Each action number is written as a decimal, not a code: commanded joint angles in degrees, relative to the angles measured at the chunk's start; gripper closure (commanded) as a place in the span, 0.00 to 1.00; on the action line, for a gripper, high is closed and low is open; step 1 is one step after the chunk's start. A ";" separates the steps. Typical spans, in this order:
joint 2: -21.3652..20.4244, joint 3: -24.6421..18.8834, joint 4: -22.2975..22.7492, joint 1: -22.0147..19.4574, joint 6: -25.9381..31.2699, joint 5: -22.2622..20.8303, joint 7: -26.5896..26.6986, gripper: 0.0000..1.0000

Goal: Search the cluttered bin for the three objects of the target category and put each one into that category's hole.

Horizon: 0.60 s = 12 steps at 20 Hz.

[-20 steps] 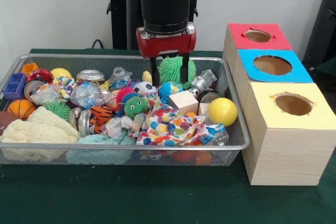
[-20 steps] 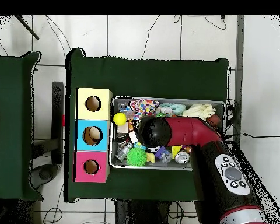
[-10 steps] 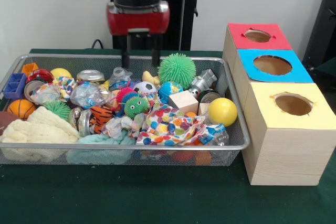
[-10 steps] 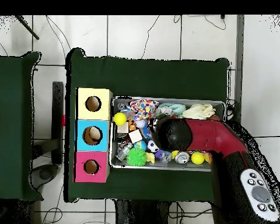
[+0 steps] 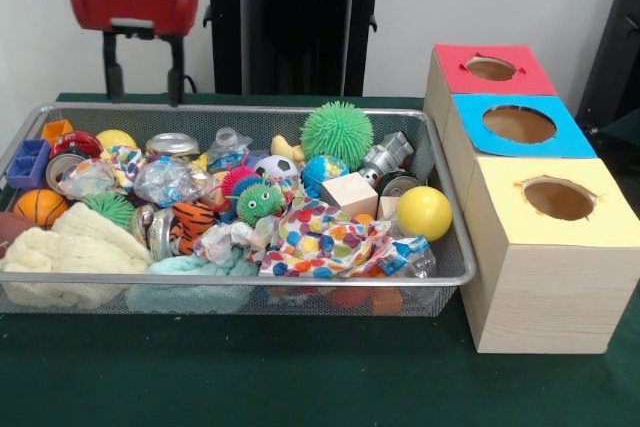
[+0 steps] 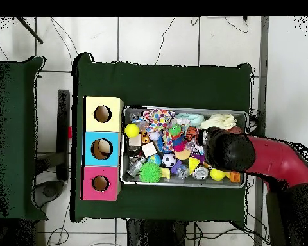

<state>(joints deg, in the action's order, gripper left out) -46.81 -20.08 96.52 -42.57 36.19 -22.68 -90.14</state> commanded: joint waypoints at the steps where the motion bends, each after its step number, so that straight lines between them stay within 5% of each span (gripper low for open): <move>1: 8.52 -3.71 -3.22 -1.17 -0.46 -6.75 9.30 0.00; 12: 10.30 -1.88 -2.01 -1.65 -1.65 -9.61 5.40 0.00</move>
<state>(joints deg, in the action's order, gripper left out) -39.18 -20.10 94.64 -43.65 36.18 -28.18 -90.15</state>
